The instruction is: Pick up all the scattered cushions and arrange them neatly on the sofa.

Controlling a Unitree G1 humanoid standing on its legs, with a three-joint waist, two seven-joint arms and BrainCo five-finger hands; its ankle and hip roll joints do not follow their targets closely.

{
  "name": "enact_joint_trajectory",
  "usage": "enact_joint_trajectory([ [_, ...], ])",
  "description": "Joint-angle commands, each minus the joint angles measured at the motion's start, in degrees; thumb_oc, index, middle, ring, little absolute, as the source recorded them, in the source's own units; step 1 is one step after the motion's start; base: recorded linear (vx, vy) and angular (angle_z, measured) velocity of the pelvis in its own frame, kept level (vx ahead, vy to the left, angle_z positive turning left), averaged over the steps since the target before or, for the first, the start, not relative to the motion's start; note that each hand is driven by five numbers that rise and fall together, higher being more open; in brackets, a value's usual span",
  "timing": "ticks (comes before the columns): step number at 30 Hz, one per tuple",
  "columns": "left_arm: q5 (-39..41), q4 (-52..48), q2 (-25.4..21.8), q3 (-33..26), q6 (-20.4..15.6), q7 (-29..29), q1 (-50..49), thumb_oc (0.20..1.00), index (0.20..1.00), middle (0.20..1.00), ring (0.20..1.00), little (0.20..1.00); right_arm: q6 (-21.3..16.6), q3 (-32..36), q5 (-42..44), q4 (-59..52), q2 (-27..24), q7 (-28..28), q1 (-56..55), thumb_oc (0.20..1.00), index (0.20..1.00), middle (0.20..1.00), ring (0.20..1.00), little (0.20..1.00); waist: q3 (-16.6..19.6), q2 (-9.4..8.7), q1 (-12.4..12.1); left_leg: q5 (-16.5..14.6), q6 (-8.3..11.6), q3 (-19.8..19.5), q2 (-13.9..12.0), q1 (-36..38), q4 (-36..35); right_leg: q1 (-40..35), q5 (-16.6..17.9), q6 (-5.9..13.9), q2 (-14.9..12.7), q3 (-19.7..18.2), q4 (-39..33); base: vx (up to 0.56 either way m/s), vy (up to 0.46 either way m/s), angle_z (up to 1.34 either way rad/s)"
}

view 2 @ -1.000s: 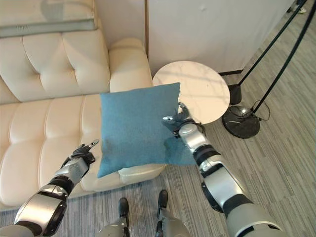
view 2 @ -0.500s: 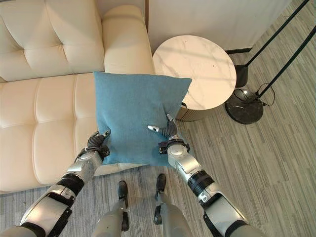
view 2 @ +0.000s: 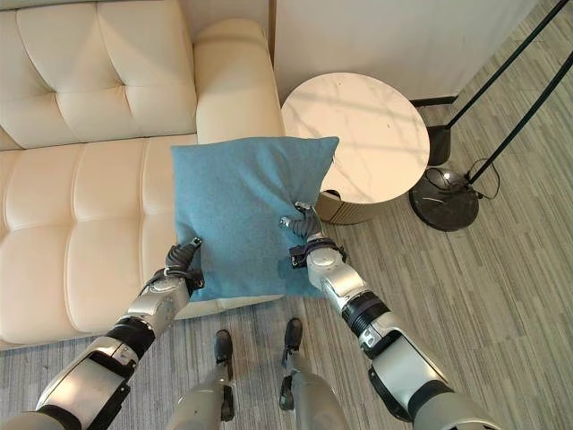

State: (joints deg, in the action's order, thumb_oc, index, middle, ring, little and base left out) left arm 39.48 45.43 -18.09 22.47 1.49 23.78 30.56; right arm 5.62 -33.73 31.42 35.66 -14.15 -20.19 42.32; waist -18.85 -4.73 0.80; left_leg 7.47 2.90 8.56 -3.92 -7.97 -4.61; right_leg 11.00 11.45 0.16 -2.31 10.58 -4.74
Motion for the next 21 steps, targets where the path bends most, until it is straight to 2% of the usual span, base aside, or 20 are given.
enact_joint_trajectory([
  [1, 0.3, -11.2, 9.5, 6.8, -2.9, -2.3, 1.4, 0.2, 0.2, 0.2, 0.2, 0.2, 0.3, -7.4, -1.2, -7.3, 11.4, 8.4, -1.7, 0.2, 0.2, 0.2, 0.2, 0.2, 1.8, -1.09, -2.3, -5.9, -1.35, -1.0, 2.2, 1.9, -0.4, -4.5, -8.9, 5.98, -3.6, -2.6, 0.3, -0.03, 0.106, 0.02],
  [3, 0.4, -12.8, 9.4, 6.7, -2.9, -2.3, 0.0, 0.2, 0.2, 0.2, 0.2, 0.2, 0.4, -7.2, -1.3, -8.0, 11.5, 8.4, -2.8, 0.2, 0.2, 0.2, 0.2, 0.2, 2.1, -0.99, -2.4, -6.1, -1.58, -1.1, 2.4, 2.2, -0.4, -4.8, -8.8, 6.07, -3.8, -2.7, 0.4, -0.05, 0.099, 0.03],
  [8, -0.7, -19.0, 9.4, 5.7, -3.7, -0.9, -6.9, 0.2, 0.2, 0.2, 0.2, 0.2, -0.1, -7.3, -3.4, -12.1, 12.5, 8.7, -7.6, 0.2, 0.2, 0.2, 0.2, 0.2, 2.5, -0.44, -3.6, -6.5, -2.93, 0.9, 3.7, 2.6, -0.4, -3.7, -5.0, 8.4, -5.3, -2.4, 0.4, -0.16, 0.132, -0.05],
  [12, -1.0, -19.2, 9.0, 6.0, -4.1, 0.0, -9.6, 0.2, 0.2, 0.2, 0.2, 0.2, -0.5, -7.5, -3.6, -13.5, 12.2, 8.1, -9.8, 0.2, 0.2, 0.2, 0.2, 0.2, 3.0, 0.82, -3.8, -5.6, -3.41, 0.4, 2.3, 1.9, -0.4, -3.8, -11.3, 7.24, -4.6, -5.1, 10.6, -0.13, 0.016, -0.13],
  [15, -0.7, -18.7, 9.1, 6.3, -4.0, 0.5, -10.7, 0.2, 0.2, 0.2, 0.2, 0.2, -0.7, -7.2, -3.2, -14.2, 11.6, 7.3, -10.8, 0.2, 0.2, 0.2, 0.2, 0.2, 5.2, 0.69, -4.2, -5.4, -3.2, -1.4, 2.4, 1.4, -0.4, -7.4, -15.0, 6.43, -3.2, -8.2, 13.6, -0.05, -0.102, 0.18],
  [18, -0.4, -18.4, 9.1, 6.2, -3.6, 0.6, -12.1, 0.2, 0.2, 0.2, 0.2, 0.2, -0.7, -6.5, -3.3, -15.1, 11.1, 7.0, -11.4, 0.2, 0.2, 0.2, 0.2, 0.2, 7.3, -0.31, -5.1, -4.9, -2.86, -2.6, 2.7, 1.4, -0.4, -11.9, -16.3, 6.25, -2.2, -9.7, 12.5, -0.05, -0.18, 0.36],
  [20, -0.6, -18.6, 9.0, 6.2, -3.4, 0.7, -12.3, 0.2, 0.2, 0.2, 0.2, 0.2, -0.6, -6.5, -3.4, -15.1, 11.1, 7.0, -11.6, 0.2, 0.2, 0.2, 0.2, 0.2, 7.7, -0.76, -5.5, -4.6, -2.66, -2.8, 2.7, 1.2, -0.4, -13.6, -17.2, 6.1, -2.0, -9.5, 10.9, -0.13, -0.204, 0.22],
  [21, 0.1, -18.5, 8.7, 5.0, -3.4, 0.8, -12.5, 0.2, 0.2, 0.2, 0.2, 0.2, -0.6, -6.5, -2.8, -14.9, 11.1, 6.8, -11.4, 0.2, 0.2, 0.2, 0.2, 0.2, 8.1, -1.08, -6.2, -2.9, -1.45, -2.9, 1.9, 0.5, -0.4, -14.9, -18.3, 4.85, -1.3, -8.5, 7.5, -0.2, -0.275, -0.04],
])
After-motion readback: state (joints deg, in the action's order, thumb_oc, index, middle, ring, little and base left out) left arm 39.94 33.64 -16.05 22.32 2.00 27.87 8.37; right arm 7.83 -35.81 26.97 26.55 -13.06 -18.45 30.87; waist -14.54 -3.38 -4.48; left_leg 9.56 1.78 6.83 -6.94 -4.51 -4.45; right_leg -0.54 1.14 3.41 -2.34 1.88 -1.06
